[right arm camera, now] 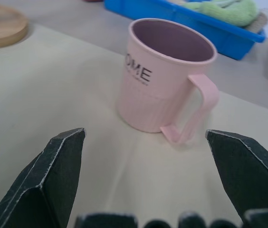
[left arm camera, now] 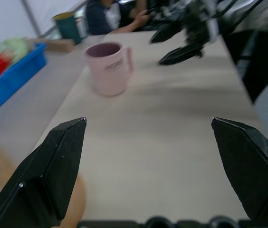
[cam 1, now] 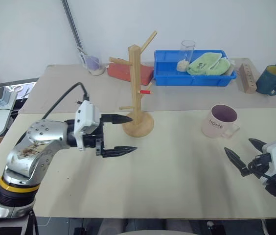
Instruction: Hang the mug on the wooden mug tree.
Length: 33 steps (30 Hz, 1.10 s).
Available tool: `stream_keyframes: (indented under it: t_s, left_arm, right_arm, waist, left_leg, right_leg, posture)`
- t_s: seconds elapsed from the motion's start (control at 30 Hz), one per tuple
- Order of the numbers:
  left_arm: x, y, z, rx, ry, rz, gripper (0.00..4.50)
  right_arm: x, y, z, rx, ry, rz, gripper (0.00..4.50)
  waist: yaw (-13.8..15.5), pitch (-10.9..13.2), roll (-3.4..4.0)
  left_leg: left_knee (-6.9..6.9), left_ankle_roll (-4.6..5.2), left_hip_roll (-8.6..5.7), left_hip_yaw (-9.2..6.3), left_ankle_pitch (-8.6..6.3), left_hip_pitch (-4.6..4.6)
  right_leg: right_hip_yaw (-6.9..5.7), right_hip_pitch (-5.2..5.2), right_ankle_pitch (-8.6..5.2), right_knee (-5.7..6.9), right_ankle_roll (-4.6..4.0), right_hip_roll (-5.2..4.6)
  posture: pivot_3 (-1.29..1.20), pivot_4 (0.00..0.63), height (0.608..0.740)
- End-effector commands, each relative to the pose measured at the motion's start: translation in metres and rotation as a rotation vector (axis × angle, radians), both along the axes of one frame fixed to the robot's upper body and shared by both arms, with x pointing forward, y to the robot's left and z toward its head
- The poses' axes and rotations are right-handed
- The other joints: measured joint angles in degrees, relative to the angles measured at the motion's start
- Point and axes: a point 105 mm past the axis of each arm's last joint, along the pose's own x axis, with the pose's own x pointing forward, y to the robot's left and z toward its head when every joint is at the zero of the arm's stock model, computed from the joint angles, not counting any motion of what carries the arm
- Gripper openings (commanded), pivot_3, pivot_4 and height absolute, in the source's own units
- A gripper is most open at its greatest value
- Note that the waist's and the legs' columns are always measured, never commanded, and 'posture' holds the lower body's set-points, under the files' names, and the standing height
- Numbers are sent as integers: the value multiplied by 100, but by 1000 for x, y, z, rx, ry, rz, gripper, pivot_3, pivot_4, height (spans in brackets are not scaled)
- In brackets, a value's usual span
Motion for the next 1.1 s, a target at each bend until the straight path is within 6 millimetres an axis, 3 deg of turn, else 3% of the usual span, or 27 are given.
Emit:
stream_keyframes:
  t_s: [0.03, 0.37, 0.5, 0.83, 1.1]
  left_arm:
    - [-9, -20, 6, 5, -43, -98, 4500]
    - [-5, -37, 8, 18, -79, -158, 4500]
    - [-4, -37, 9, 19, -79, -159, 4500]
    - [-1, -37, 11, 22, -83, -155, 4500]
    - [1, -37, 10, 28, -90, -152, 4500]
  right_arm:
    - [11, -9, 2, 9, -35, -99, 4488]
    - [42, -27, -13, 46, -64, -260, 4488]
    - [47, -20, -18, 62, -55, -238, 4488]
    - [63, -24, -17, 60, -112, -298, 4488]
    - [77, -19, -20, 117, -123, -302, 4488]
  waist:
    - [-20, 0, 0]
    - [-49, 0, 0]
    - [-44, 0, 0]
    - [-50, 0, 0]
    - [-71, 0, 0]
  left_leg:
    - [0, 0, -1, 0, 0, 3]
    - [-2, 36, -2, -1, 22, 21]
    - [-2, 38, -4, -1, 23, 27]
    - [-3, 39, 0, -1, 24, 38]
    - [-3, 39, -2, -2, 24, 41]
  right_leg:
    - [3, 0, 0, 6, 0, 1]
    - [120, -1, -1, 16, -1, 77]
    - [131, 0, 0, 18, -1, 81]
    - [161, 6, 0, 19, -1, 107]
    - [282, 6, -1, 19, -1, 178]
  posture:
    - [0, 150, 740]
    - [0, 150, 740]
    - [0, 150, 740]
    - [0, 150, 740]
    - [0, 150, 740]
